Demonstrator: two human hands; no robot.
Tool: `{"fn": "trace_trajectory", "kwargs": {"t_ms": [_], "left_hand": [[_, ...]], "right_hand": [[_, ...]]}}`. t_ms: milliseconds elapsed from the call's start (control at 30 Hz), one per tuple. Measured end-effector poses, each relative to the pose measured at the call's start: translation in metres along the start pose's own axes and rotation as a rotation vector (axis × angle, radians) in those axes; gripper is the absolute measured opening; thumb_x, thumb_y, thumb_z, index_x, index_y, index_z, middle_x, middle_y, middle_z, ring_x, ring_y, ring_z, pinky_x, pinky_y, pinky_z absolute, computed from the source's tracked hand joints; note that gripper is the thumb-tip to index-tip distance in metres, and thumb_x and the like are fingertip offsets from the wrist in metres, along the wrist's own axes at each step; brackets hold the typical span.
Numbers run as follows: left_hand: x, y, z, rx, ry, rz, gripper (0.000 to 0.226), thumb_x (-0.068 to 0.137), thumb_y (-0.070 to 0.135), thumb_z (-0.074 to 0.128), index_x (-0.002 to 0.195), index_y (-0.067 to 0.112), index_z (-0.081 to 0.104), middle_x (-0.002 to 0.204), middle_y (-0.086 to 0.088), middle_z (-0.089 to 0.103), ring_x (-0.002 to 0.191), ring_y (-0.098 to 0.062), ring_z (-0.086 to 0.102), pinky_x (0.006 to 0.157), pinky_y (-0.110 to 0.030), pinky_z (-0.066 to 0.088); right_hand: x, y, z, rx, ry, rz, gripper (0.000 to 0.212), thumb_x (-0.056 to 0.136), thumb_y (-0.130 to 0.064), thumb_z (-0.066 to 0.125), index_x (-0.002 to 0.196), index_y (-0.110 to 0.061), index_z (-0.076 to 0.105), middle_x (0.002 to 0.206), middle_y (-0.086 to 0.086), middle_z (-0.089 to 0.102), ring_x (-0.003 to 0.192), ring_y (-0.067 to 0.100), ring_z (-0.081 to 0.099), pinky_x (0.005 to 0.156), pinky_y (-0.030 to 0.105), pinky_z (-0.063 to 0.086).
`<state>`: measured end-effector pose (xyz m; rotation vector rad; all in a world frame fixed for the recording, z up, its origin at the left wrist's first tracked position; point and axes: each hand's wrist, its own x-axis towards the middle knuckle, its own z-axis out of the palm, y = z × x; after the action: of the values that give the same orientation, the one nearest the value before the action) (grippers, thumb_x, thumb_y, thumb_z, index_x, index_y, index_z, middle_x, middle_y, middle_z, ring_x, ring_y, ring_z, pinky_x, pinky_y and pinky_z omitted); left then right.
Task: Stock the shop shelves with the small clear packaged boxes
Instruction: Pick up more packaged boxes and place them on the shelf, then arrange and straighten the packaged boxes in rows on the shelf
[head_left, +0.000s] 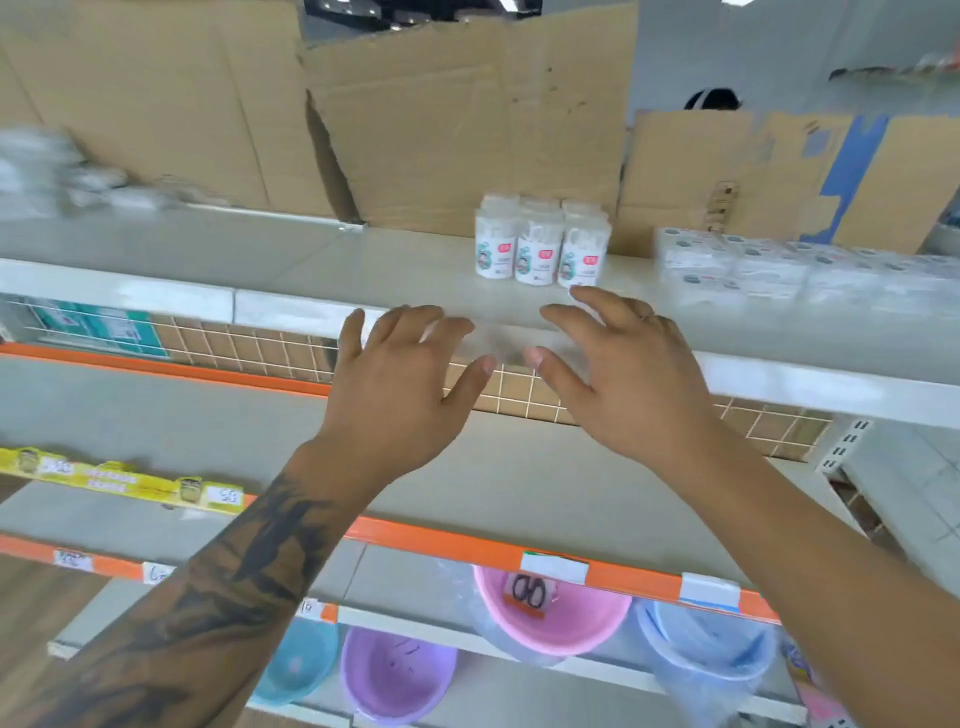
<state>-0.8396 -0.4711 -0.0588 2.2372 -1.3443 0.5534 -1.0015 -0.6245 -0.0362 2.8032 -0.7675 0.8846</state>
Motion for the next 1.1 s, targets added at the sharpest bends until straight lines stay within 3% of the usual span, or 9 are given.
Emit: {"fn": "trace_trajectory", "kwargs": {"t_ms": [133, 500, 767, 967, 1100], "left_hand": [[-0.043, -0.099, -0.049, 0.139, 0.028, -0.012, 0.051, 0.099, 0.059, 0.04, 0.127, 0.026, 0.065, 0.135, -0.005, 0.063, 0.127, -0.034, 0.057, 0.114, -0.06, 0.031], [-0.143, -0.311, -0.129, 0.212, -0.012, -0.18, 0.048, 0.098, 0.056, 0.044, 0.131, 0.027, 0.063, 0.137, -0.002, 0.063, 0.13, -0.033, 0.056, 0.113, -0.064, 0.032], [-0.159, -0.42, -0.166, 0.235, -0.015, -0.323, 0.05, 0.099, 0.06, 0.041, 0.132, 0.029, 0.062, 0.137, -0.002, 0.063, 0.128, -0.031, 0.057, 0.111, -0.062, 0.035], [-0.113, -0.494, -0.179, 0.252, 0.02, -0.348, 0.054, 0.098, 0.063, 0.034, 0.133, 0.03, 0.059, 0.135, 0.003, 0.063, 0.122, -0.029, 0.059, 0.107, -0.052, 0.038], [-0.062, -0.54, -0.175, 0.244, 0.017, -0.338, 0.056, 0.097, 0.064, 0.036, 0.132, 0.029, 0.061, 0.131, 0.003, 0.065, 0.117, -0.029, 0.061, 0.105, -0.046, 0.04]], "right_hand": [[-0.004, -0.103, 0.025, 0.052, 0.033, -0.02, 0.051, 0.096, -0.059, 0.045, 0.134, -0.03, 0.062, 0.148, 0.004, 0.053, 0.129, 0.033, 0.054, 0.103, 0.048, 0.044], [0.016, -0.366, 0.1, 0.249, 0.09, -0.061, 0.042, 0.096, -0.049, 0.053, 0.13, -0.027, 0.062, 0.145, 0.005, 0.053, 0.127, 0.033, 0.054, 0.104, 0.046, 0.042], [0.07, -0.464, 0.145, 0.323, 0.082, -0.199, 0.041, 0.097, -0.044, 0.053, 0.131, -0.023, 0.063, 0.145, 0.008, 0.052, 0.13, 0.035, 0.051, 0.108, 0.047, 0.04], [0.154, -0.519, 0.183, 0.377, 0.128, -0.235, 0.043, 0.094, -0.044, 0.054, 0.129, -0.02, 0.063, 0.143, 0.012, 0.053, 0.125, 0.038, 0.054, 0.099, 0.049, 0.045], [0.219, -0.539, 0.201, 0.386, 0.073, -0.222, 0.045, 0.092, -0.046, 0.053, 0.13, -0.022, 0.062, 0.146, 0.011, 0.051, 0.126, 0.039, 0.053, 0.099, 0.049, 0.045]]}}
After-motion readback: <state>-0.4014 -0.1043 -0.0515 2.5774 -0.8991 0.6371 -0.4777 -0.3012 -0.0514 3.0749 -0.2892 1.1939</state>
